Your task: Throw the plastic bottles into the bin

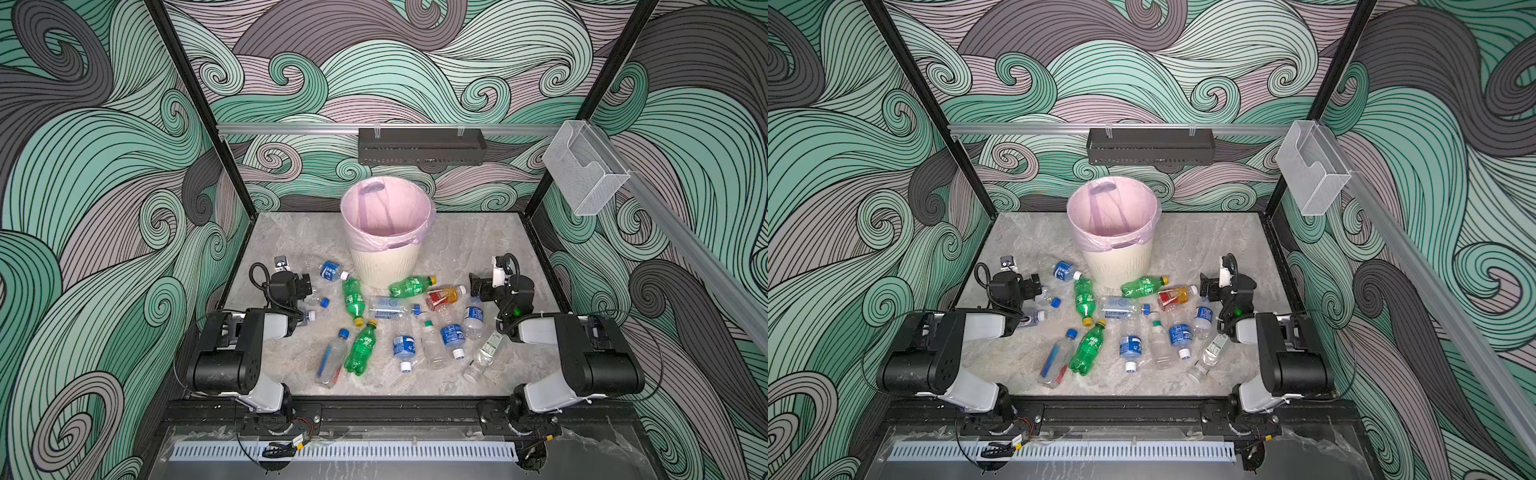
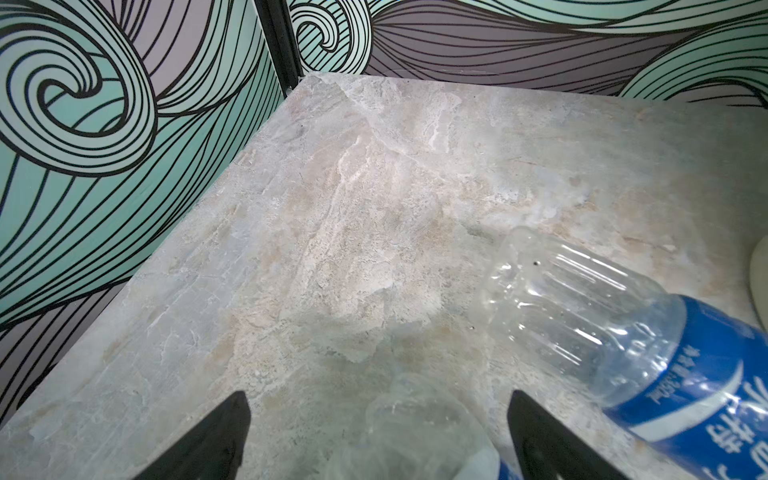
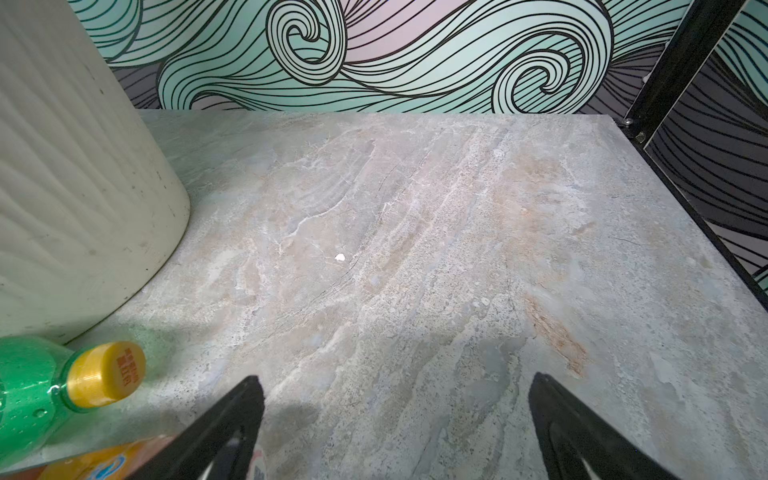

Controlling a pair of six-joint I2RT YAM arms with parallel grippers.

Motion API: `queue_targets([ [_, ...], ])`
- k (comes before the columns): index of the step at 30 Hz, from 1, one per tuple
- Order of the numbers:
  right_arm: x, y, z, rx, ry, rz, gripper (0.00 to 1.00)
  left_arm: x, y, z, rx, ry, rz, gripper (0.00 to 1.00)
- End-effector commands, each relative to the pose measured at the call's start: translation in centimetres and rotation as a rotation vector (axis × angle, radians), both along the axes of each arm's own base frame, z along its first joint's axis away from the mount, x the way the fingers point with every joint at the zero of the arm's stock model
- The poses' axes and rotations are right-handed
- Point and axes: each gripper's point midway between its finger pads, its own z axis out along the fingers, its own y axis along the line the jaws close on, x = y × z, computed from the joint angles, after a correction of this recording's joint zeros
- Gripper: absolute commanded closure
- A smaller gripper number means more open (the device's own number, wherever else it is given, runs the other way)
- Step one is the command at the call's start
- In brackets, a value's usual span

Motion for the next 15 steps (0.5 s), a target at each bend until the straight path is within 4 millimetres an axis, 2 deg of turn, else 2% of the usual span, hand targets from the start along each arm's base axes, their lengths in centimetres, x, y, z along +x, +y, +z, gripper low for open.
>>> queue_targets([
  [1, 0.1, 0.0, 0.5, -0.007, -0.019, 0.012, 0.0, 0.5, 0.0, 1.1, -0.012, -0.029, 0.0, 0.01],
  [10, 0.2, -0.1, 0.4, -0.004, -0.011, 0.006, 0.0, 0.5, 0.1, 1.1, -0.013, -0.029, 0.001, 0.01],
  [12, 0.5, -1.6, 0.4, -0.008, -0.001, -0.087, 0.0, 0.5, 0.1, 1.0, -0.013, -0.027, 0.001, 0.01],
  [15, 0.5, -1.5, 0.3, -0.012, -0.001, -0.09, 0.0, 0.5, 0.1, 1.0, -0.013, -0.026, 0.001, 0.01],
])
